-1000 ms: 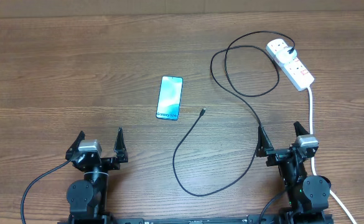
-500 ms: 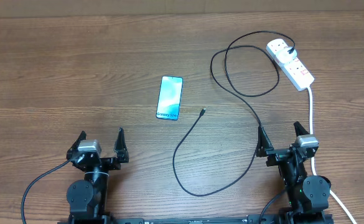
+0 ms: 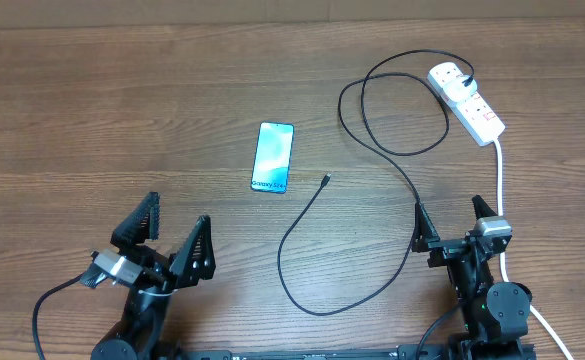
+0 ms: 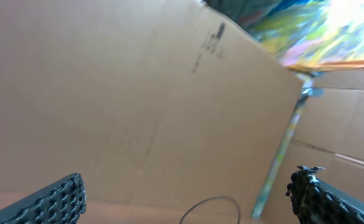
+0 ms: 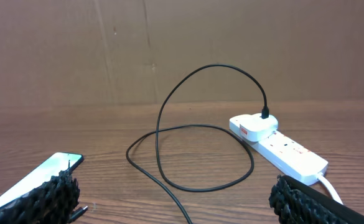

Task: Plug charger to phone and switch on socket
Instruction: 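Move the left gripper over the Galaxy phone and lower it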

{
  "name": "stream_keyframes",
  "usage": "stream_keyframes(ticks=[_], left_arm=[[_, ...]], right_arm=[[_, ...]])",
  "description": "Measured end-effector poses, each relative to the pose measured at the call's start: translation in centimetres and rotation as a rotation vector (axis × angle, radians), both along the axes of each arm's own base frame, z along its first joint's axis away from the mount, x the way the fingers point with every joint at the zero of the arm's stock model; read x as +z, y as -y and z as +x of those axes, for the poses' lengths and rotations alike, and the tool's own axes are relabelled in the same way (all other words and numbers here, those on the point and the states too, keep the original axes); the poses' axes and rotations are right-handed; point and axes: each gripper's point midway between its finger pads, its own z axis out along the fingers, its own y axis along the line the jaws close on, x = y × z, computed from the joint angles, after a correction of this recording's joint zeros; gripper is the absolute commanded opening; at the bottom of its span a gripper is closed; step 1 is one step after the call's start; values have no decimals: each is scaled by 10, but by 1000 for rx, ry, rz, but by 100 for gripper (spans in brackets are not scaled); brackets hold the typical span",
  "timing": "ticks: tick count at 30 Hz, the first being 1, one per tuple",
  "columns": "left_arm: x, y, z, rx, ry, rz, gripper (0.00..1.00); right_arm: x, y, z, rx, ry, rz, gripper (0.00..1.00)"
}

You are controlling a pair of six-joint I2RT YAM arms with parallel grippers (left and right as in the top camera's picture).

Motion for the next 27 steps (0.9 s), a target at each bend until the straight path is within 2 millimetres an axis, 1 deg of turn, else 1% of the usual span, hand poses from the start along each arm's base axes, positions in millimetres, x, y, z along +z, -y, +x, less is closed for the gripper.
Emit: stream_keyframes(ticks=[4, 6, 11, 14, 16, 19, 22, 25, 27], left_arm=[[20, 4, -6, -4, -7, 42, 100], [36, 5, -10, 6, -29, 82, 100], [74, 7, -15, 36, -173, 227, 100], [89, 11, -12, 23, -274, 313, 100], [92, 13, -6, -4, -371, 348, 100], [85, 15, 6, -51, -570, 402, 100], [72, 15, 17, -96, -761, 457, 100], [66, 17, 30, -141, -874, 483, 100], [61, 23, 39, -197, -920, 483, 100]], right_arm=[[0, 0, 0, 0, 1, 0, 100], [0, 0, 0, 0, 0, 0, 100], [0, 0, 0, -1, 0, 0, 100], [0, 0, 0, 0, 1, 0, 100], [0, 0, 0, 0, 1, 0, 100], [0, 0, 0, 0, 0, -1, 100], [0, 0, 0, 0, 0, 0, 100], [0, 0, 0, 0, 1, 0, 100], [0, 0, 0, 0, 0, 0, 100]])
